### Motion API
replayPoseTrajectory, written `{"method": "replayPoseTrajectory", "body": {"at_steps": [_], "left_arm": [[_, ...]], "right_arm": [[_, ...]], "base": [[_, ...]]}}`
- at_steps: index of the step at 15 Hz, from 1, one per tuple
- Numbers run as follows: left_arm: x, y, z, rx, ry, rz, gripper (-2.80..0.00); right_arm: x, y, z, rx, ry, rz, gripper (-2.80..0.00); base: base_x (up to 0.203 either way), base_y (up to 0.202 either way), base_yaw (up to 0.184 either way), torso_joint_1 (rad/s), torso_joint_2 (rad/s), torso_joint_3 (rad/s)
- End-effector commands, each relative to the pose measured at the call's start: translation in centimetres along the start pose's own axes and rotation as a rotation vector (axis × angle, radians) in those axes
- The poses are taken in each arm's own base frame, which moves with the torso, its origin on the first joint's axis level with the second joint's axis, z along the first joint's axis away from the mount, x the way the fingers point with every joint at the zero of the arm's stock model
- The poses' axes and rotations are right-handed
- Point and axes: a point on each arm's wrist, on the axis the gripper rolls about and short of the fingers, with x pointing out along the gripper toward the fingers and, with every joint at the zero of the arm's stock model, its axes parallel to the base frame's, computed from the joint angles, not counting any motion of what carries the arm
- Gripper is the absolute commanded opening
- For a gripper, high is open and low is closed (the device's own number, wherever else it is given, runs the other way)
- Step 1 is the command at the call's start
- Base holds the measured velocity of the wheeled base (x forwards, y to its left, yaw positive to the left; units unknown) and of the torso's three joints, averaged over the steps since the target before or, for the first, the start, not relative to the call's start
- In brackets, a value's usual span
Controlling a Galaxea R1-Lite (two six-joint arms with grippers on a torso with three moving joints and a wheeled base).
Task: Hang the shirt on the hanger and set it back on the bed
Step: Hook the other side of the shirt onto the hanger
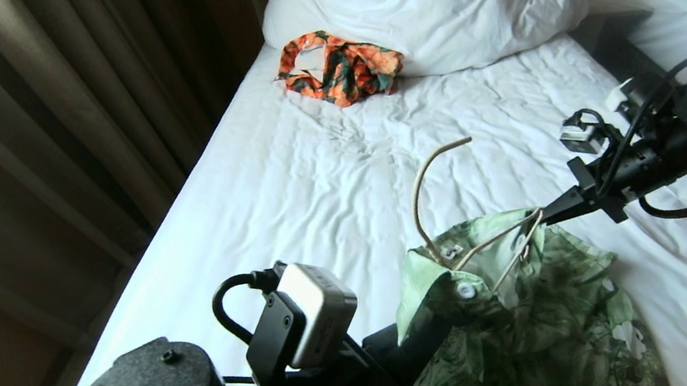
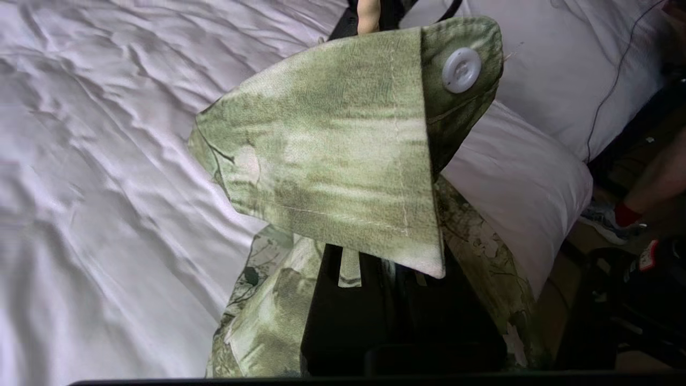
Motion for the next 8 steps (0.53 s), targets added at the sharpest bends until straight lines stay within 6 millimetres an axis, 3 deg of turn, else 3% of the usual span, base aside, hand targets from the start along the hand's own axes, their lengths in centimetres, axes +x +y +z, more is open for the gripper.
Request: {"method": "replayPoseTrajectory", "body": {"at_steps": [1, 8], "left_arm": [[-0.2, 0.1, 0.4, 0.014, -0.022, 0.026, -2.80], [-0.2, 0.1, 0.8, 0.038, -0.038, 0.036, -2.80]], "right_arm": [[-1.2, 1.1, -0.4, -0.019, -0.020, 0.008, -2.80], [-5.4, 4.7, -2.3, -0.088, -0.098, 0.013, -2.80]], "base": [[0.000, 0.000, 0.000, 0.000, 0.00, 0.000], [0.000, 0.000, 0.000, 0.000, 0.00, 0.000]]}}
